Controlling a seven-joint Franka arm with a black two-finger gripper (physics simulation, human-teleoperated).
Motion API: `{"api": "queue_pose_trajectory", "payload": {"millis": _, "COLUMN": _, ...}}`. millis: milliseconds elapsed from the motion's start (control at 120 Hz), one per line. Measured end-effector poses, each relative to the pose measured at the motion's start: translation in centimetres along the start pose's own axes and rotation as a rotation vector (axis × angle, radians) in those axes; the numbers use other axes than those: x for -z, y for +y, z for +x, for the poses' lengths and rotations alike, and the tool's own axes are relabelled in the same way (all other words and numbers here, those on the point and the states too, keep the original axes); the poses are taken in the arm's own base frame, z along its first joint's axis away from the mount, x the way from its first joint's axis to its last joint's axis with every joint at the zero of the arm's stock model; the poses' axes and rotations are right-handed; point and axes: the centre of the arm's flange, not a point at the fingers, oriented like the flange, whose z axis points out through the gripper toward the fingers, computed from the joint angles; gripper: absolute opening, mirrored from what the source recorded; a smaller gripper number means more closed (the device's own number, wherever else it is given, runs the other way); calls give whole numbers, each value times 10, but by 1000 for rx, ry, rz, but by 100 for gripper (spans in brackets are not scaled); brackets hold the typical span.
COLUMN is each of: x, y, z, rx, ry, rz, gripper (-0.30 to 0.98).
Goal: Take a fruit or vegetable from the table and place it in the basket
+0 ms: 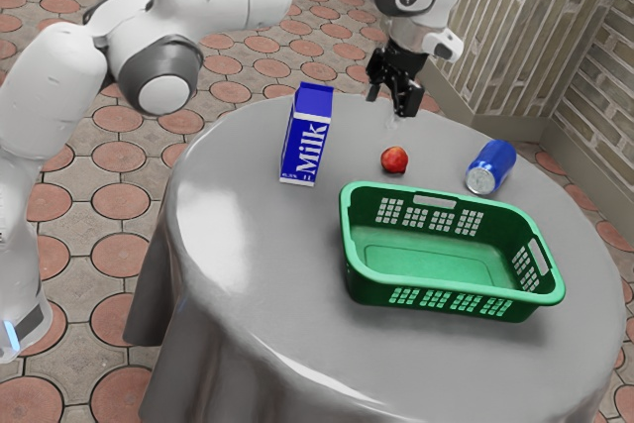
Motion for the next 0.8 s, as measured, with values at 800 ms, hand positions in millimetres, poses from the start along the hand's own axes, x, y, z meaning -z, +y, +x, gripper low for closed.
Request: {"api": "queue_pose_trajectory", "payload": {"millis": 800, "x": -95, "y": -25, "z": 65, "rx": 133, "ry": 43, "rz": -44, "gripper": 69}}
